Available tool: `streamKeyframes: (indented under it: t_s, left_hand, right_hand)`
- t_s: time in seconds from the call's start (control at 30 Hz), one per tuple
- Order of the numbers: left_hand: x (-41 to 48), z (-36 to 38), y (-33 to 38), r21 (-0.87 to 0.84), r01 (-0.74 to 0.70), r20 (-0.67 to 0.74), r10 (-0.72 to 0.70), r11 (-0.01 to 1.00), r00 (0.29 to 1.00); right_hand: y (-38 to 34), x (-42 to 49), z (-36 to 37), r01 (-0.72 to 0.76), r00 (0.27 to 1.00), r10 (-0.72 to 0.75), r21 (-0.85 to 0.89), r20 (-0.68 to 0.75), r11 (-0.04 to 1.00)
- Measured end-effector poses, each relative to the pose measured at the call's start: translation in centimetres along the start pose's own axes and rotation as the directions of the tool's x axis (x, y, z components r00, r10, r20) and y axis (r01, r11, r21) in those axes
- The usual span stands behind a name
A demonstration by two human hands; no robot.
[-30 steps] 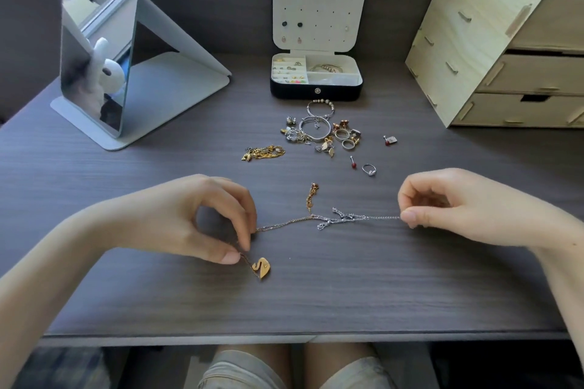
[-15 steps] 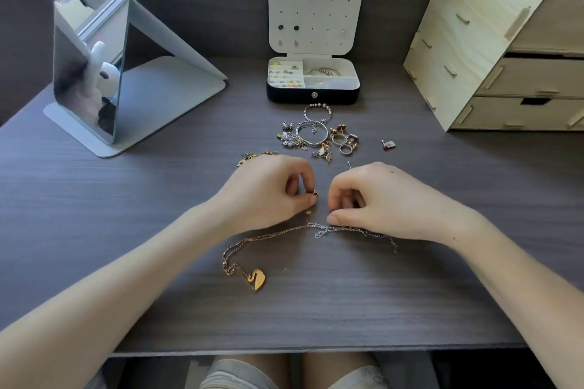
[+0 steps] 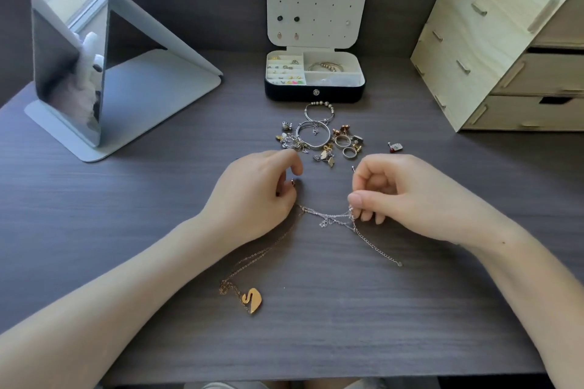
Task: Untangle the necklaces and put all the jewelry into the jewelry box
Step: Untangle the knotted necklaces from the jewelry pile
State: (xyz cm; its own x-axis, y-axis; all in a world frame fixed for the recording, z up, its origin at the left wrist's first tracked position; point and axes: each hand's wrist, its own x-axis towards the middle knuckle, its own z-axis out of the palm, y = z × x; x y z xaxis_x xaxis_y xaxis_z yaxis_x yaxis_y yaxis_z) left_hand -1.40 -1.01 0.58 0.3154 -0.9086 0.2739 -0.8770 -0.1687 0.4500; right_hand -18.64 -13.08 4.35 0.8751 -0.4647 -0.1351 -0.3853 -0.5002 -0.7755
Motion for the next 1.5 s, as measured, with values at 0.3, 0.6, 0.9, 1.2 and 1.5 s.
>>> streamKeyframes:
  t_s: [0.3, 0.6, 0.9, 1.2, 1.5]
  left_hand:
    - [-0.6, 0.0, 0.1, 0.066, -0.169, -0.087, 0.175, 0.983, 0.981]
    - [-1.6, 0.1, -0.1, 0.022, -0.273, 0.089, 0.27, 0.962, 0.959]
    - [-2.7, -1.0, -2.0, 0.042, -0.26, 0.096, 0.255, 0.965, 0.962]
    - [-3.2, -1.6, -2.3, 0.02, -0.303, 0.029, 0.302, 0.953, 0.953]
    - [-4.1, -2.2, -2.6, 0.15, -0.394, -0.006, 0.399, 0.907, 0.917]
  right_hand:
    - [0.2, -0.1, 0.5, 0.025, 0.986, -0.041, -0.1, -0.16, 0.995]
    - [-0.5, -0.9, -0.4, 0.062, 0.994, -0.066, 0.059, 0.084, 0.996]
    - [-0.8, -1.2, 0.6, 0.034, 0.952, -0.017, -0.049, 0.306, 0.998]
    - [-1.1, -0.4, 0.6, 0.063, 0.98, -0.039, -0.116, 0.196, 0.991]
    - [-2.9, 3.7, 2.9, 0.033, 0.999, -0.028, -0.2, 0.028, 0.979]
